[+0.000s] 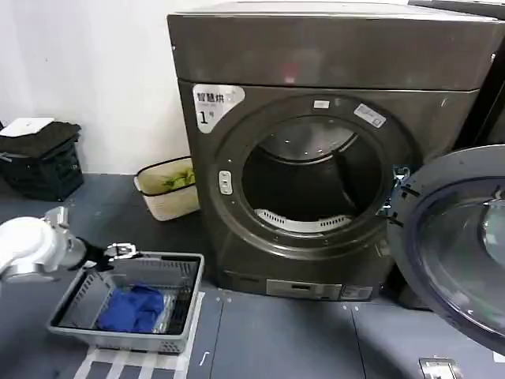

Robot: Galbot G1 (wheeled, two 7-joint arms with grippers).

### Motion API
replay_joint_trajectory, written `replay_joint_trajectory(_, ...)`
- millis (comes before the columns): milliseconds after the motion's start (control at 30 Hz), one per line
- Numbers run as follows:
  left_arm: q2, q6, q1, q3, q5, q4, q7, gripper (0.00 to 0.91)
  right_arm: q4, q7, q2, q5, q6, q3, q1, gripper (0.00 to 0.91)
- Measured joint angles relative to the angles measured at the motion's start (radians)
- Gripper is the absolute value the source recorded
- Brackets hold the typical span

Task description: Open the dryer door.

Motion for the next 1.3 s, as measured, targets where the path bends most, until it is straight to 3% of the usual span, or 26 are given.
replay_joint_trajectory(367,0.045,0.000,0.113,-0.130,-0.098,0.058,-0.046,0.907,-0.038,0.001,0.000,0.012,0.039,0.021,-0.002,0.907)
replay_joint_trajectory(1300,0.066,0.000,0.202,-0.168,-0.128,0.074,-0.066,0.907,-0.096,0.027,0.003,-0.017,0.066,0.026,0.001,0.907)
